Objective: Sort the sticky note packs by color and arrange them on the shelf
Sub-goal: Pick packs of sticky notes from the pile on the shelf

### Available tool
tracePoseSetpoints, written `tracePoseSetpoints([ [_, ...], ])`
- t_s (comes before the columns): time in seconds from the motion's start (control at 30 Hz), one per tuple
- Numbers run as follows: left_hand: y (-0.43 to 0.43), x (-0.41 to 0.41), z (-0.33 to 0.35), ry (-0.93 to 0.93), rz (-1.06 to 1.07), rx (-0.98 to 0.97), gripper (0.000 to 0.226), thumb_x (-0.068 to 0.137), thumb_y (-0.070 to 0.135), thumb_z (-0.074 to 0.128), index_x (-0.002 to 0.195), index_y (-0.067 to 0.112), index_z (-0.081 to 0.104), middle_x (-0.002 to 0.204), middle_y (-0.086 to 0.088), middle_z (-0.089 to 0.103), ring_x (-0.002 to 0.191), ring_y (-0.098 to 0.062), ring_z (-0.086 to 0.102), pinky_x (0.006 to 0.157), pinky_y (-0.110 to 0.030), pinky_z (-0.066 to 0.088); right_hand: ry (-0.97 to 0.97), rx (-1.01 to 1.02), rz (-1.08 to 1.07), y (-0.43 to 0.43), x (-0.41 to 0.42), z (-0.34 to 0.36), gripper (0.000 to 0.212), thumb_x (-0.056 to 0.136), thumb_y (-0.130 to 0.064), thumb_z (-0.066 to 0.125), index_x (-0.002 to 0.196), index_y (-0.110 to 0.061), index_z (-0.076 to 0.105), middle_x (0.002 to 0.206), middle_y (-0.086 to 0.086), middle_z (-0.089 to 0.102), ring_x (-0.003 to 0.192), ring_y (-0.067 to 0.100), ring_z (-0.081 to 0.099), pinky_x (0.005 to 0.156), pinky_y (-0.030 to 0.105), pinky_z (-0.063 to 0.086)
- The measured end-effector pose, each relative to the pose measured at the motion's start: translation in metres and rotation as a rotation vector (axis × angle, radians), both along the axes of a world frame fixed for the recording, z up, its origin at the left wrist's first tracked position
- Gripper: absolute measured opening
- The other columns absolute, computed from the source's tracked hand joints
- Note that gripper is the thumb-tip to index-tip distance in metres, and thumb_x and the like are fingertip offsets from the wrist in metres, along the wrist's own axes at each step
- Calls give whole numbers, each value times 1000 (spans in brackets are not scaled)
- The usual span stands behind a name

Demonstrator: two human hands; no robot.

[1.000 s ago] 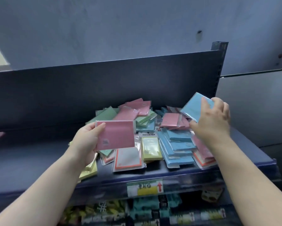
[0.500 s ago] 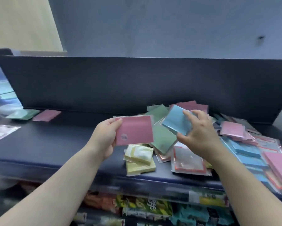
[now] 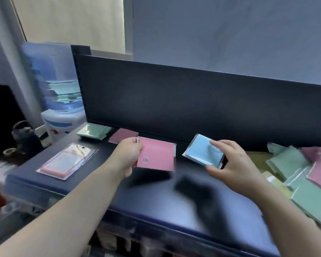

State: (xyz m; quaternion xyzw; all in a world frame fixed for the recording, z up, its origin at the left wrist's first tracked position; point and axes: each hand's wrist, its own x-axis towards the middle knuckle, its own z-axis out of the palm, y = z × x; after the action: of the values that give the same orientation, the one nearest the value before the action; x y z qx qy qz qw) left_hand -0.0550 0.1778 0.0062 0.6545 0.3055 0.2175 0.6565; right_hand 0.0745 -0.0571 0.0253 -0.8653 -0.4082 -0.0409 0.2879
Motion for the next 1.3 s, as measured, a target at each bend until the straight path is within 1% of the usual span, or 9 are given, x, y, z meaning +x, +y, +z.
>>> tracePoseSetpoints([
  [0.13,52,4,9,10,58,77,24,91,-4,38,83,7,57,78,-12,59,67,-23,58,63,-31,46,48,-28,28,34,-12,1,68,78,-29,70,140,-26,42,133,-14,38,126,4,33,97,14,24],
  [0.33,124,20,0,154,94,188,22,76,9,39,82,9,59,78,-11,54,74,-25,51,66,-35,37,91,-80,72,82,-14,0,69,78,-32,69,141,-32,39,130,-21,33,125,0,30,85,5,29],
  [0.43,134,25,-2,230,130,276,30,82,3,37,96,2,63,99,-18,66,91,-33,61,75,-34,45,119,-111,101,104,-11,-3,71,78,-31,69,141,-32,38,131,-19,33,124,2,31,90,12,29],
  [0.57,136,28,-1,476,140,663,51,89,11,47,139,6,39,136,-19,48,125,-38,44,103,-37,35,140,-163,121,130,-5,-12,71,78,-31,69,142,-29,38,139,-12,33,129,9,33,97,17,32],
  [0.67,120,26,-5,615,-34,978,53,88,20,49,141,18,39,140,-13,40,128,-35,35,106,-41,33,109,-264,117,146,3,-24,71,81,-31,68,143,-24,37,149,-4,30,137,13,30,107,17,24],
  [0.77,102,24,-14,734,-276,1103,45,90,29,48,134,22,48,138,-7,42,128,-31,34,102,-41,37,84,-350,122,155,11,-36,58,88,-27,62,141,-21,42,151,-1,33,138,12,31,103,8,14],
  [0.87,101,26,-19,793,-340,1166,44,95,35,42,135,18,45,143,-7,40,132,-30,32,101,-42,36,100,-332,107,160,17,-43,49,91,-25,57,139,-23,46,151,-2,33,139,11,29,100,5,11],
  [1.1,115,31,-29,754,-285,1126,44,94,22,37,138,16,40,149,-6,33,135,-30,31,108,-42,31,88,-314,96,162,14,-54,47,96,-18,47,142,-27,42,155,-4,27,144,13,18,112,16,10],
  [1.3,94,37,-16,631,-285,1157,42,96,26,36,137,19,42,145,-6,41,129,-31,41,105,-43,36,68,-318,73,130,6,-33,56,93,-26,54,145,-26,34,154,-2,28,140,13,28,109,17,19],
])
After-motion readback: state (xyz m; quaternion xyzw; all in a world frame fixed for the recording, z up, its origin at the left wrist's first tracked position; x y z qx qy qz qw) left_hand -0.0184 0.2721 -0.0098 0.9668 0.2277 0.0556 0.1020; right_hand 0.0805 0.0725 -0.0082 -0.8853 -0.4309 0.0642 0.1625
